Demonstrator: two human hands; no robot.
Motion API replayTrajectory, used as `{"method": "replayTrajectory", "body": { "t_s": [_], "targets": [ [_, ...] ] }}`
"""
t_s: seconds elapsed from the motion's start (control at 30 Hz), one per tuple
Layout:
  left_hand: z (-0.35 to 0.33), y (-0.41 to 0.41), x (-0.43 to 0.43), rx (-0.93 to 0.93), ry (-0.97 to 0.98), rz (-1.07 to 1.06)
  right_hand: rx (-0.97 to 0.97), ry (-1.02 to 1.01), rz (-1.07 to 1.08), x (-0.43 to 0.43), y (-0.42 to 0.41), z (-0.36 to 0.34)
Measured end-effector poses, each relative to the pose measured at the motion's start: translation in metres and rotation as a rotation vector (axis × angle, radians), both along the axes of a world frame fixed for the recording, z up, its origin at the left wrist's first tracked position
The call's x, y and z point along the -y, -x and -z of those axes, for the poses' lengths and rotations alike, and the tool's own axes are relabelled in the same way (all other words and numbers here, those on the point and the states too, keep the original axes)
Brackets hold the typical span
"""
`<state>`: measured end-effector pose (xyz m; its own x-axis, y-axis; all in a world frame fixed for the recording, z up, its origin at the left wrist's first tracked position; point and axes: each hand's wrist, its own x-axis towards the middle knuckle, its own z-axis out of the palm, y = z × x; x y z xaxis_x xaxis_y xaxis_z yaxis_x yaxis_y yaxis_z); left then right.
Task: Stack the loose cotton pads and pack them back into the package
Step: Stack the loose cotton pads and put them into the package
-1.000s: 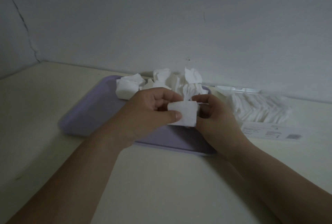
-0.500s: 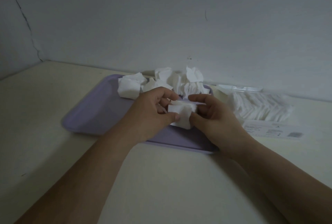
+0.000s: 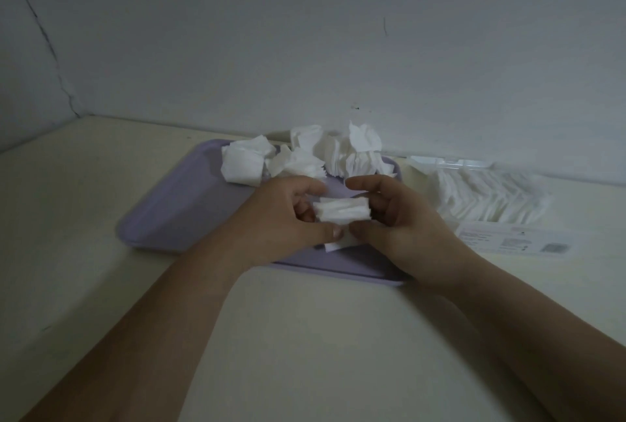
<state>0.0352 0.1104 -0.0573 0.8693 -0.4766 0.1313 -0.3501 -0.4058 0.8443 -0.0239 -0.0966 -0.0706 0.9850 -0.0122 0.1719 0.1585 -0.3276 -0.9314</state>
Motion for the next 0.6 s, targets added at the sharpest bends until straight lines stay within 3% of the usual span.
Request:
{"method": "replayTrajectory", "body": {
  "t_s": [0.27,0.6],
  "targets": [
    [0.003,0.000,0.004,0.018,-0.018,0.015,-0.080,0.283,0.084,-0.005,-0.002,-0.004],
    [0.008,0.006,0.017,0.024,0.011,0.024,-0.174,0.285,-0.110,-0.011,0.009,-0.024]
  ]
}}
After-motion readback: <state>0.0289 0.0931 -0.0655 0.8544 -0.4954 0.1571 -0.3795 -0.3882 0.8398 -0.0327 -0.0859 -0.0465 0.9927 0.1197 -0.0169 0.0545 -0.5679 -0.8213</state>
